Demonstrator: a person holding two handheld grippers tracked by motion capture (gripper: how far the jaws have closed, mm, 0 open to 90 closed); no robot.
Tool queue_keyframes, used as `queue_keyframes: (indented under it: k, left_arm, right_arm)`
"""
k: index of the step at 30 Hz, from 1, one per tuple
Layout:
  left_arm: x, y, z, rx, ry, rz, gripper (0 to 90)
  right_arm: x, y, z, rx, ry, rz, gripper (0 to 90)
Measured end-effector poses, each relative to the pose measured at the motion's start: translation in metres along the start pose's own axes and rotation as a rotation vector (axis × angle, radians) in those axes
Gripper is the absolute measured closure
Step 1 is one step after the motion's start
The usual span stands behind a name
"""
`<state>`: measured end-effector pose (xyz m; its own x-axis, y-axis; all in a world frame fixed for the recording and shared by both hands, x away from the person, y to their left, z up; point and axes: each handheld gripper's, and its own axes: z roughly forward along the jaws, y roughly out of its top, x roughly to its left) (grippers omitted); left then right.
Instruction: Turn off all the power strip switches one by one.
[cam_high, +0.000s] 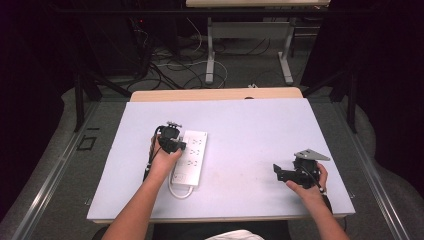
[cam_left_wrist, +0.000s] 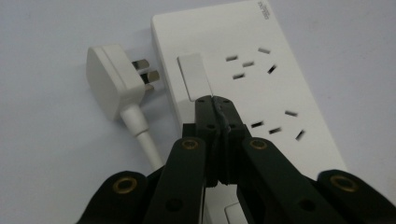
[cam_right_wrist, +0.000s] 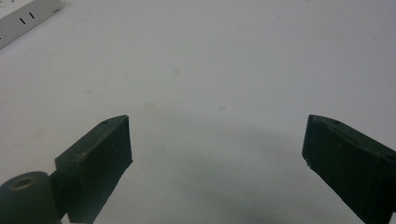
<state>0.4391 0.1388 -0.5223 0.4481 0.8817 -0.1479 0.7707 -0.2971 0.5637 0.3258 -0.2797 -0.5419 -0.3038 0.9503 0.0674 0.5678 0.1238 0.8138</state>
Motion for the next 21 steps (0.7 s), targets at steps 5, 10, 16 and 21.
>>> queue_keyframes:
  k: [5, 10, 16, 21]
  left_arm:
    - [-0.0025, 0.0001, -0.0003, 0.004, 0.019, 0.011, 90.0]
    - [-0.0017, 0.0002, 0.0001, 0.0, 0.011, -0.001, 90.0]
    - [0.0005, 0.0007, -0.0002, 0.004, -0.001, 0.001, 90.0]
    - [0.0005, 0.0019, -0.0003, 0.013, 0.002, 0.003, 90.0]
  right_arm:
    - [-0.0001, 0.0001, -0.0004, -0.002, 0.0, 0.0, 7.6]
    - [-0.0007, 0.0001, -0.0002, -0.004, -0.003, -0.006, 7.6]
    - [-0.0001, 0.0, -0.0001, 0.0, -0.001, -0.001, 7.7]
    - [-0.0007, 0.0, -0.0003, 0.001, -0.001, 0.001, 7.7]
